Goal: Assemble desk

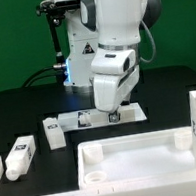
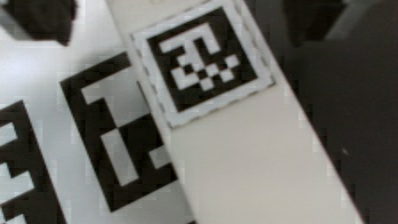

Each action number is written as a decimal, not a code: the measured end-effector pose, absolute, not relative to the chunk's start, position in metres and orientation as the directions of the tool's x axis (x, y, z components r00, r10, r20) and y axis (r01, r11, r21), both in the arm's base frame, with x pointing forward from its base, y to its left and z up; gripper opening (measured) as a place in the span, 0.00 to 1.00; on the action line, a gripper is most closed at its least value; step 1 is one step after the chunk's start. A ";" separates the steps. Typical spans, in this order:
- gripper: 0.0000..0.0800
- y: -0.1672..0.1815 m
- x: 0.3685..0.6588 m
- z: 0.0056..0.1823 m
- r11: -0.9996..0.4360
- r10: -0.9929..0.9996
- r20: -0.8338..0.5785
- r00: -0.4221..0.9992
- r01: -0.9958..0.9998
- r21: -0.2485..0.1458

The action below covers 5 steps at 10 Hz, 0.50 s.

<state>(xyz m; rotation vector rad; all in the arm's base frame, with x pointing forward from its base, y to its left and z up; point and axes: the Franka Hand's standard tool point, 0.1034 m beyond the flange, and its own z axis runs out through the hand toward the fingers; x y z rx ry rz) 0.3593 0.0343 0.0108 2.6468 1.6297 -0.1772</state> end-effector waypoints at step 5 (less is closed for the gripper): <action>0.36 0.042 0.380 0.017 -0.479 0.873 -0.116 0.473 0.877 -0.033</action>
Offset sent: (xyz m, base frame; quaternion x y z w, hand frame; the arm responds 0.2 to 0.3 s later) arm 0.0000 0.0000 0.0000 0.0000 0.0000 0.0650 0.9979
